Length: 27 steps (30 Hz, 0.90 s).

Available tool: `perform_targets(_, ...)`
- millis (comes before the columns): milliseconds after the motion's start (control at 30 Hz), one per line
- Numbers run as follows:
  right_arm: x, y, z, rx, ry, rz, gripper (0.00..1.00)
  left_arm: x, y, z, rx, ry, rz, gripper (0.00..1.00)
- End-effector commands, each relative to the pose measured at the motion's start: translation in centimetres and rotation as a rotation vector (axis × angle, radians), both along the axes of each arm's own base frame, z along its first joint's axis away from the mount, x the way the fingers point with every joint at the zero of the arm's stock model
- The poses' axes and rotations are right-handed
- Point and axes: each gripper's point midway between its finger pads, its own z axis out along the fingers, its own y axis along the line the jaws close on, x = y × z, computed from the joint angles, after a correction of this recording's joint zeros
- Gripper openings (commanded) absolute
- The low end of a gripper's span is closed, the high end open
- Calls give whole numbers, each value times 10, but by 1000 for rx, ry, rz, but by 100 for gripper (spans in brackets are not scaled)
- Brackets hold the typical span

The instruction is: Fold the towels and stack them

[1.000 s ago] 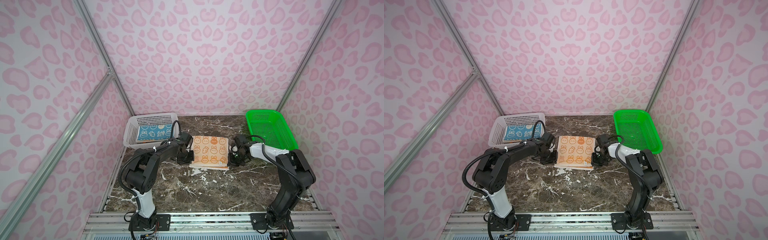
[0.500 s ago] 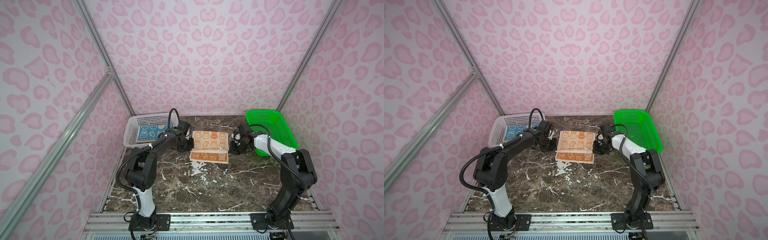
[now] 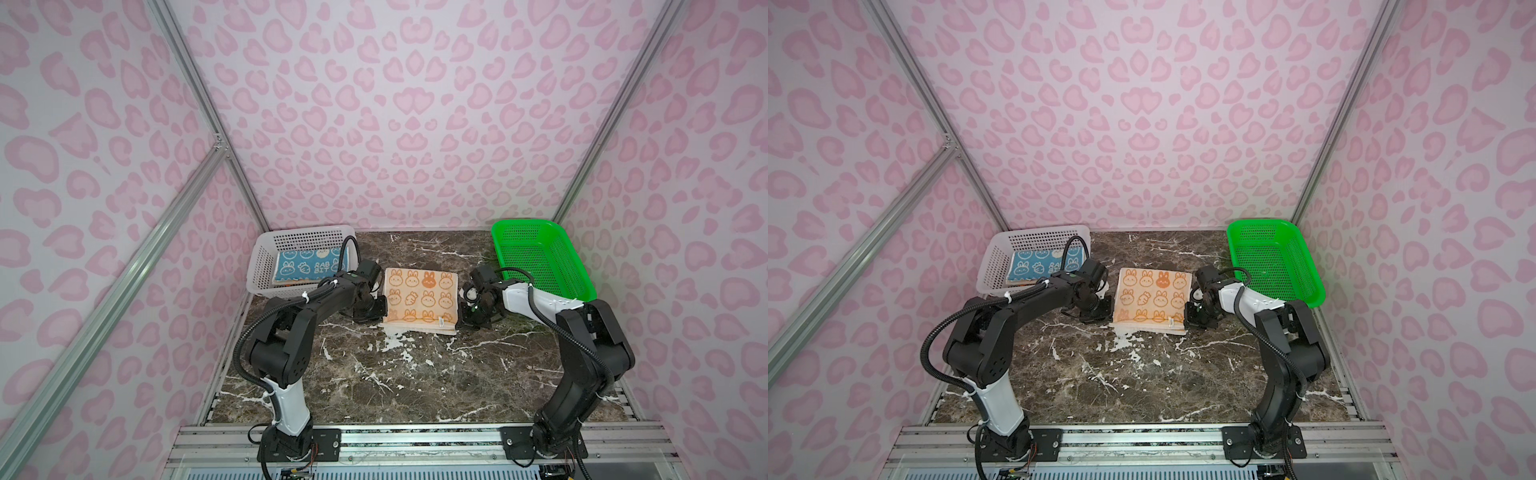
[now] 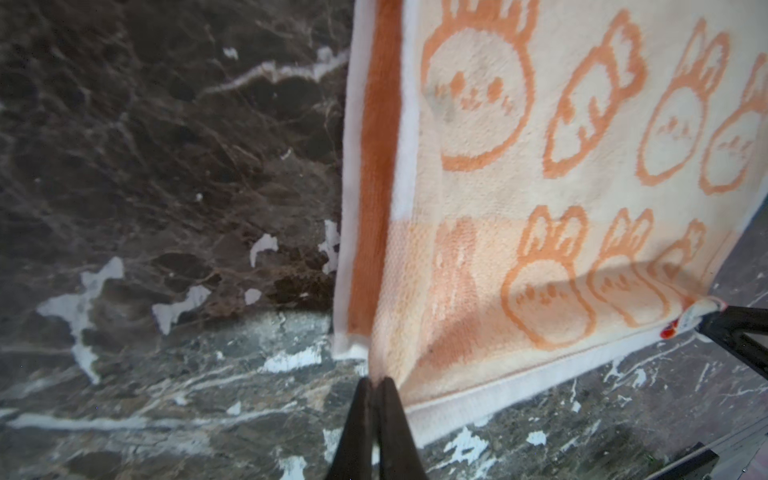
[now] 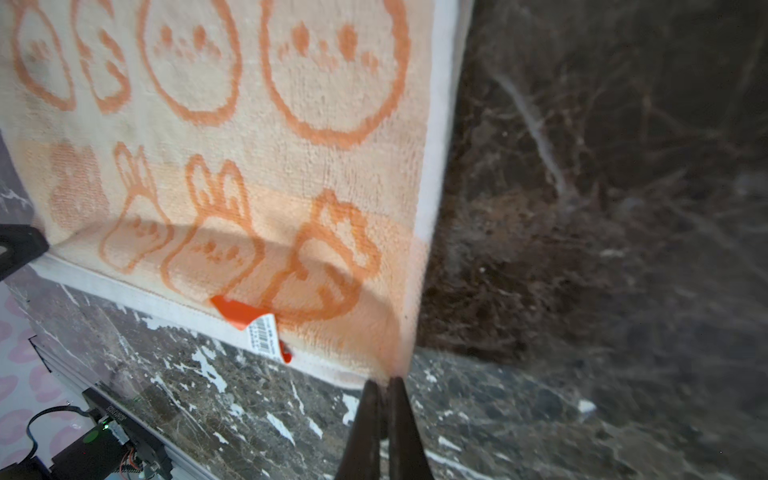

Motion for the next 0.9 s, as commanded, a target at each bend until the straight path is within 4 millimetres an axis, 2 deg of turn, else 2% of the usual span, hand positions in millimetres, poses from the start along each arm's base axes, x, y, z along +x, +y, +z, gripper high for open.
perform_targets(0, 1, -2, -11, -29, 0, -15, 0, 2, 5, -9, 39, 4, 5, 3)
perform_targets(100, -2, -1, -20, -38, 15, -5, 0, 3, 4, -12, 42, 10, -1, 3)
perform_targets(133, -2, -1, -21, -40, 17, -3, 0, 2, 3, -12, 39, 13, -2, 6)
perform_targets(233, 0, -1, -19, -41, 10, 0, 9, 3, 4, -8, 47, 7, -7, 23)
perform_targets(367, 6, 1, 2, -40, -29, 14, 30, 12, 9, 8, 82, -34, -2, 51)
perform_targets(433, 9, 0, 16, -43, -54, 23, 39, 20, 9, 21, 89, -61, 2, 55)
perform_targets(467, 11, -1, 23, -45, -67, 24, 45, 28, 6, 33, 79, -90, 5, 60)
perform_targets(567, 17, -1, 44, -38, -108, 21, 57, 42, -1, 63, 53, -144, 12, 63)
perform_targets(600, 18, 0, 49, -29, -117, 17, 62, 47, -4, 72, 36, -165, 15, 72)
perform_targets(667, 22, 7, 56, 19, -133, 2, 69, 55, -15, 88, -24, -191, 23, 79)
perform_targets(733, 26, 19, 57, 99, -141, -19, 76, 62, -31, 92, -107, -181, 26, 96)
perform_targets(800, 29, 33, 56, 173, -137, -35, 81, 66, -47, 89, -179, -152, 34, 100)
perform_targets(867, 30, 46, 50, 214, -131, -35, 86, 71, -56, 78, -214, -127, 51, 98)
